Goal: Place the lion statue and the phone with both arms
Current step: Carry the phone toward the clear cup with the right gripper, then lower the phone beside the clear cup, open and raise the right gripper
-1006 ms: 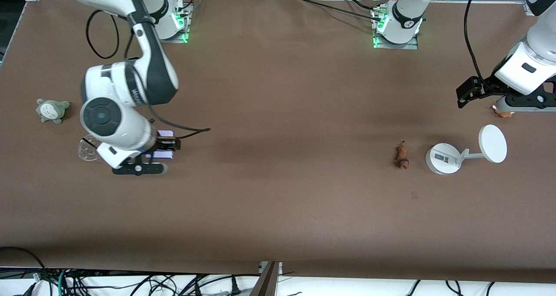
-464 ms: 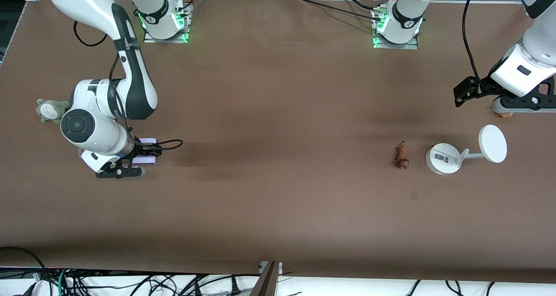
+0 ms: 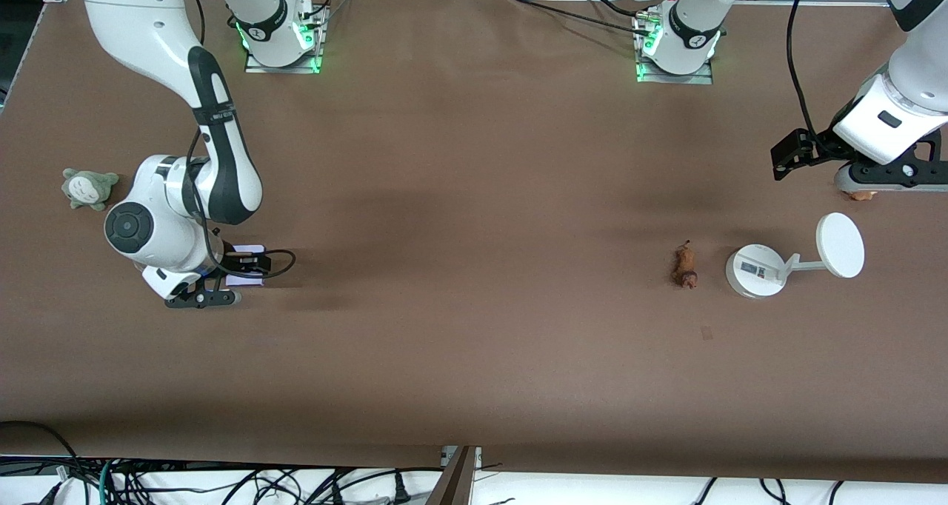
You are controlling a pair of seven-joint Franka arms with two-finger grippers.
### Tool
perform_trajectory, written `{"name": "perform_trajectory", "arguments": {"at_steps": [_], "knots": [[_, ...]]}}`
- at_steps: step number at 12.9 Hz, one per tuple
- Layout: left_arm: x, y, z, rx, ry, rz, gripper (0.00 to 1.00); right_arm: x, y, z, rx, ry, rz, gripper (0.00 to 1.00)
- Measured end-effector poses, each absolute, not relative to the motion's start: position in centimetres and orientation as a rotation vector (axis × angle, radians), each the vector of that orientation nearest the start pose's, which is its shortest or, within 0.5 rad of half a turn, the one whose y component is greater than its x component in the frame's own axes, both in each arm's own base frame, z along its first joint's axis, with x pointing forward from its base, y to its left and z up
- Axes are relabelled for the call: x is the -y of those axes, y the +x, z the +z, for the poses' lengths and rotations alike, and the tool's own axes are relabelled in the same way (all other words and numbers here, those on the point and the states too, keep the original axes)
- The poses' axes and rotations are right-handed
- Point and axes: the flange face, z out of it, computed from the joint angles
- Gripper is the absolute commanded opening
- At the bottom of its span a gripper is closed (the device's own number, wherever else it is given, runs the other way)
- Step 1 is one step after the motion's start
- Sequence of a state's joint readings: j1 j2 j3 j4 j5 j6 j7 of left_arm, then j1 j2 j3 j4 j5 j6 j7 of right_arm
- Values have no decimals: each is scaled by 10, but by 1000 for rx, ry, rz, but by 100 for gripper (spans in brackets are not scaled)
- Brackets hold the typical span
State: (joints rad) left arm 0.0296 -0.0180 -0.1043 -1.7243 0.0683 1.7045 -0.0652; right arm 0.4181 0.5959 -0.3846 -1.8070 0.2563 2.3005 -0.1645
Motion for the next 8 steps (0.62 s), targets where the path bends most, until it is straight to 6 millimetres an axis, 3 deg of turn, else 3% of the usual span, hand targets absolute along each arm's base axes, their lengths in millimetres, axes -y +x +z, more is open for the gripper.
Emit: {"name": "perform_trajectory", "arguments": {"at_steps": [7, 8], "knots": [[35, 555, 573, -28, -3072, 4, 100, -37, 647, 188, 138, -3159, 34, 0], [35, 555, 573, -28, -3071, 4, 100, -37, 647, 186, 138, -3160, 31, 6]]}}
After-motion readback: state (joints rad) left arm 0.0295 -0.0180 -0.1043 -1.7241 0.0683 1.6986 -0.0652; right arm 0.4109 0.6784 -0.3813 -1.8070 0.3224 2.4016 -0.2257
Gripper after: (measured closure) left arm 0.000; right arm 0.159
